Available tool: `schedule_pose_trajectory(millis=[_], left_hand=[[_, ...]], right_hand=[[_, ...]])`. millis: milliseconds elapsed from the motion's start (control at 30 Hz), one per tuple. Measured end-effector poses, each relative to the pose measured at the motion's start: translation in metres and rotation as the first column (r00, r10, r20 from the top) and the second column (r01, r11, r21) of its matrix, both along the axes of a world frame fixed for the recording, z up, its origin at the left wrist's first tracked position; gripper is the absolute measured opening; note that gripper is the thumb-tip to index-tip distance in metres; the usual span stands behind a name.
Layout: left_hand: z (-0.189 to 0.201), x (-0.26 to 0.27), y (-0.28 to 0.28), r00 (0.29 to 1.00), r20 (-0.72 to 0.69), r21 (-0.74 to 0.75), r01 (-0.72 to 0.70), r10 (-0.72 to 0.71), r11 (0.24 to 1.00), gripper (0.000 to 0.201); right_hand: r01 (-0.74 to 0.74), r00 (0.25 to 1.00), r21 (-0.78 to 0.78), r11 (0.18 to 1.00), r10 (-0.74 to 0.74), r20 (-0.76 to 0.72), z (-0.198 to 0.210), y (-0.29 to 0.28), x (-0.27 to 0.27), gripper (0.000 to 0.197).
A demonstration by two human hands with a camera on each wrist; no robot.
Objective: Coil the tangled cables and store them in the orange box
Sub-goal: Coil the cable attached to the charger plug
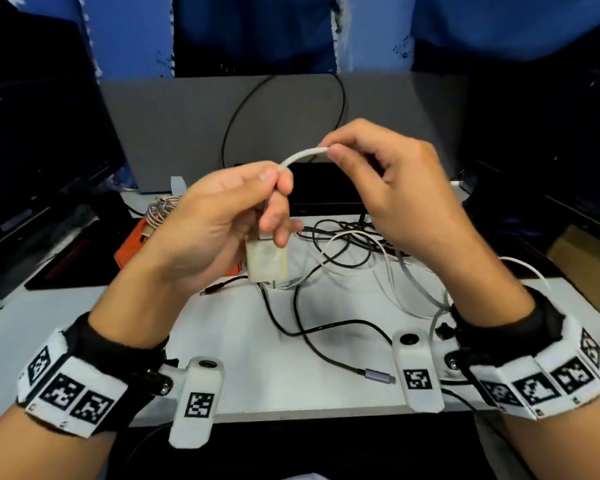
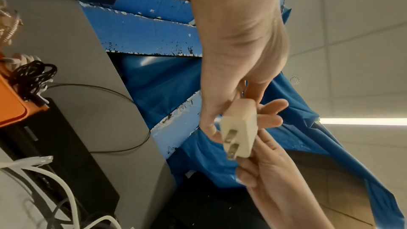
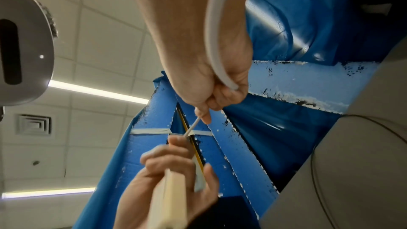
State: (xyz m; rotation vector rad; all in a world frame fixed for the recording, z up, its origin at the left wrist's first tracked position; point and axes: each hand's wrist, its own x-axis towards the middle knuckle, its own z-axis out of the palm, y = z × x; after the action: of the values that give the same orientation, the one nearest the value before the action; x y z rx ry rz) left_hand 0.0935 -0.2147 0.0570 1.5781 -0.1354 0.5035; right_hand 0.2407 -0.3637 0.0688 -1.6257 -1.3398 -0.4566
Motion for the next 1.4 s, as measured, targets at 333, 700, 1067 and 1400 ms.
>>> schedule_pose_trajectory(millis=[333, 700, 1067, 1400], left_hand=[[0.003, 0.001, 0.014, 0.905, 0.269, 0.196, -0.385, 0.329, 0.902, 0.025], [-0.003, -0.008, 0.019, 0.996, -0.055, 0.483, -0.038, 0.074, 0.875, 0.033], [-0.008, -0.004, -0.001, 0.989, -0.028, 0.12, 0.148, -0.146, 0.982, 0.028], [-0.002, -0.011, -0.002, 0.956, 0.016, 0.033, 0.292, -0.293, 0.956, 0.023]], right_hand=[[-0.073, 0.985, -0.687, 0.723, 0.159, 0.063, -0.022, 0.012, -0.025, 0.018], [-0.127, 0.991, -0.198, 0.972, 0.117, -0.063, 0.003, -0.007, -0.018, 0.024], [-0.222, 0.973, -0.196, 0.955, 0.206, -0.101, 0.001, -0.003, -0.012, 0.034], [-0.221, 0.972, -0.031, 0.975, 0.218, -0.083, 0.006, -0.007, -0.015, 0.035]])
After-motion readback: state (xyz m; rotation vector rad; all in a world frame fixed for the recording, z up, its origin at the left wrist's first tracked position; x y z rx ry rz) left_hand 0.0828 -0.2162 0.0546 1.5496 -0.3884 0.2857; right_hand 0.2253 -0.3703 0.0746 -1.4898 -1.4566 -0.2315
